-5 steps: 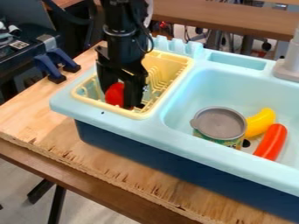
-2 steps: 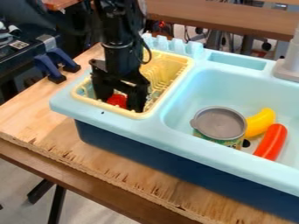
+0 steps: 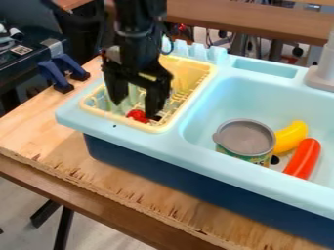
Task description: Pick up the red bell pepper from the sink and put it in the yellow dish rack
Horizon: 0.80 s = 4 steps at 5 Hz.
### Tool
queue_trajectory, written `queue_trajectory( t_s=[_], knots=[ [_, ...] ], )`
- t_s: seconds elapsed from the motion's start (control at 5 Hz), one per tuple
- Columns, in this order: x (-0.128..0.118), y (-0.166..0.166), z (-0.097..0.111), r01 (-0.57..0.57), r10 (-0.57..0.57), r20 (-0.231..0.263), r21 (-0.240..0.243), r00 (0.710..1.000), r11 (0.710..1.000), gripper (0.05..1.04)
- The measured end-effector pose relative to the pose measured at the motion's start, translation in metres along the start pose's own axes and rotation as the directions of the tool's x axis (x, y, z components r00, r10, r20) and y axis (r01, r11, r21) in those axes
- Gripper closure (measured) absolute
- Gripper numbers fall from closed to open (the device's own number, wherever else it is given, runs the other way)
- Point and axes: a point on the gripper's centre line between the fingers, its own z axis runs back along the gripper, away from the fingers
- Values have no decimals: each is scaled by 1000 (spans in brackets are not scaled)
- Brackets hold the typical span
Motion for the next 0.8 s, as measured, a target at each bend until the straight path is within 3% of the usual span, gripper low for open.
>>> queue_trajectory(
  t_s=[0.2,0.4,0.6,0.8],
  knots=[
    [4,2,14,-17,17,25,11,1000,1000,81],
    [17,-10,40,42,-40,55,-30,998,999,81],
    [34,-50,79,236,-214,154,-145,965,961,81],
    [32,-99,75,415,-375,192,-258,907,872,81]
  ],
)
